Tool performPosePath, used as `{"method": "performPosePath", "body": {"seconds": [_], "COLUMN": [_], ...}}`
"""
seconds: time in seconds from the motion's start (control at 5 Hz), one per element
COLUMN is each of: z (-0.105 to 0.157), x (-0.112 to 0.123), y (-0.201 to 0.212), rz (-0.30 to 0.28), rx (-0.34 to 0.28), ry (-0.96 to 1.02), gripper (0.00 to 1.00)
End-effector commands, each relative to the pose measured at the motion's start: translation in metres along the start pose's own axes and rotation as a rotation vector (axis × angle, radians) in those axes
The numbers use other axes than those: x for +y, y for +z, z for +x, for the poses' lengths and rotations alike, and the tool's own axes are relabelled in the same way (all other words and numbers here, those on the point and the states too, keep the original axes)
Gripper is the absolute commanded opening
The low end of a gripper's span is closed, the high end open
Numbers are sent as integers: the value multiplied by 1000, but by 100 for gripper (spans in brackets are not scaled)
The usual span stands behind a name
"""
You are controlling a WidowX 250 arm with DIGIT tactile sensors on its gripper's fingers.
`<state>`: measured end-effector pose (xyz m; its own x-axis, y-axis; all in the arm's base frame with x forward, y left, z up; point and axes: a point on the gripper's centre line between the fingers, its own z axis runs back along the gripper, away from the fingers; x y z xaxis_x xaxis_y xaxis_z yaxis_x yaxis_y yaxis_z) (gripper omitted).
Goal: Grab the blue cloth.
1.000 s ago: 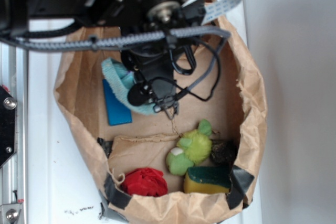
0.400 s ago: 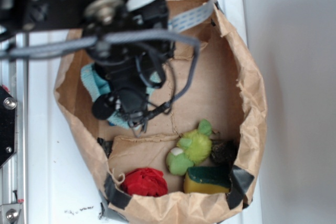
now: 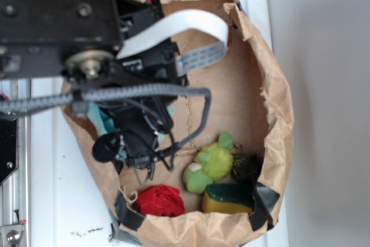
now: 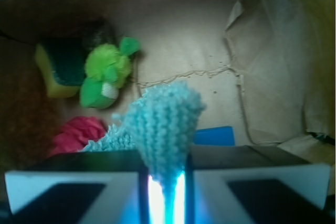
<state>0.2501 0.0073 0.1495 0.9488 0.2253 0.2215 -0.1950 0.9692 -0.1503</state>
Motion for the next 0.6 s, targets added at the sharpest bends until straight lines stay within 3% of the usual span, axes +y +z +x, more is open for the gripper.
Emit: {"method": "performPosePath", "body": {"seconds": [0.0,0.2,0.4], "z": [37,45,43], "x": [-1,-1,-1], "y": [12,8,-1], "rz": [-47,-57,-26], "rx": [-83,-96,-152], "ry": [23,71,86], "gripper": [0,0,0]}}
